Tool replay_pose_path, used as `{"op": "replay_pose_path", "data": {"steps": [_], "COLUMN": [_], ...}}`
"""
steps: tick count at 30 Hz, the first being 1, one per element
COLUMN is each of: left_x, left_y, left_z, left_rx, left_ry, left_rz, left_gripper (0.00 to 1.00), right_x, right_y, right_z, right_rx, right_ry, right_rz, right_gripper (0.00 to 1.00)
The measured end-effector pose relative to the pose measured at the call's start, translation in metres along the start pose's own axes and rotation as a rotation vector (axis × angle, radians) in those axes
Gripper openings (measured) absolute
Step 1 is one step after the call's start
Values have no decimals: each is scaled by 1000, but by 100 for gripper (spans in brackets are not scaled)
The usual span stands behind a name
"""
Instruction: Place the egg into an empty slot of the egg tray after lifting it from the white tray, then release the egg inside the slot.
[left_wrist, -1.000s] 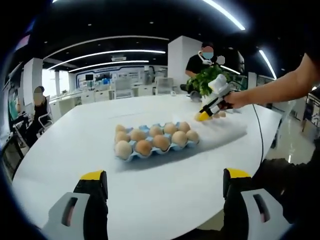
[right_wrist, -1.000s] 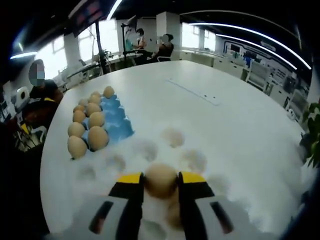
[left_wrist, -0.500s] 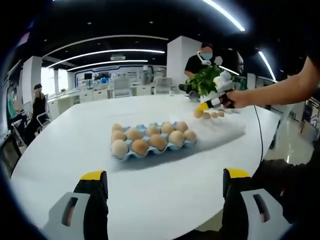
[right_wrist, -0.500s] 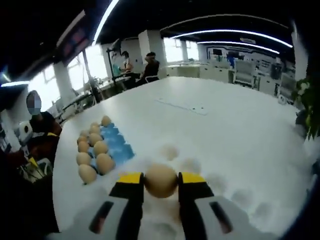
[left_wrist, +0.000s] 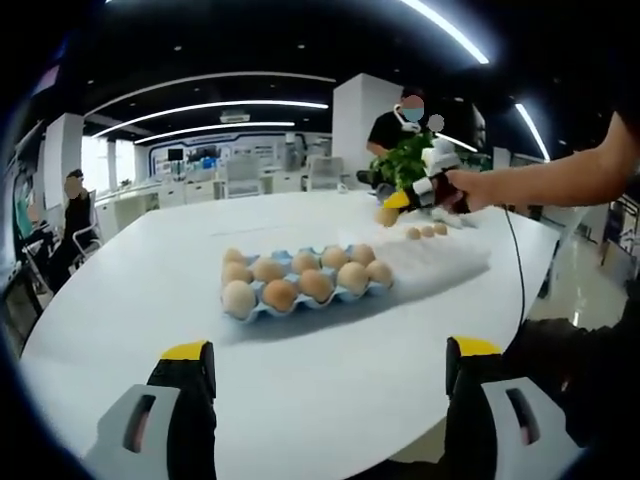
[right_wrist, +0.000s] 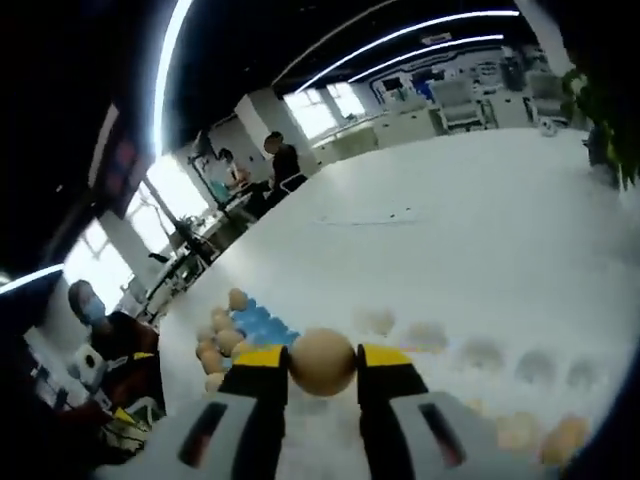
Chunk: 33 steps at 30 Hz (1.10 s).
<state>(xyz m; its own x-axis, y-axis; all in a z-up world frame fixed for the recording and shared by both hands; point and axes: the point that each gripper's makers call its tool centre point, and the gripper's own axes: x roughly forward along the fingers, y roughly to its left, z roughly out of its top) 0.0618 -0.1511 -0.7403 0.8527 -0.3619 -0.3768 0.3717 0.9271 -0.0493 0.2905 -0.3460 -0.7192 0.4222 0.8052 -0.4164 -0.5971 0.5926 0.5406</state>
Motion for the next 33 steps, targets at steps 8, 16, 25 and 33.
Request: {"op": "replay_pose_path", "data": {"steps": [8, 16, 25, 33], "left_x": [-5, -11, -18, -29], "left_y": [3, 12, 18, 26], "left_z": [-3, -6, -6, -8], "left_rx": [3, -15, -26, -31], "left_ry": [10, 15, 11, 16], "left_rz": [16, 41, 50, 74], "left_gripper": [100, 100, 100, 100], "right_x": [46, 91, 144, 178], "right_y": [43, 88, 112, 100], "right_z": [8, 3, -2, -20], "right_rx": [60, 96, 26, -229], "right_ry": [13, 42, 106, 253], "right_rz": [75, 134, 133, 37], "right_gripper": [27, 27, 27, 27]}}
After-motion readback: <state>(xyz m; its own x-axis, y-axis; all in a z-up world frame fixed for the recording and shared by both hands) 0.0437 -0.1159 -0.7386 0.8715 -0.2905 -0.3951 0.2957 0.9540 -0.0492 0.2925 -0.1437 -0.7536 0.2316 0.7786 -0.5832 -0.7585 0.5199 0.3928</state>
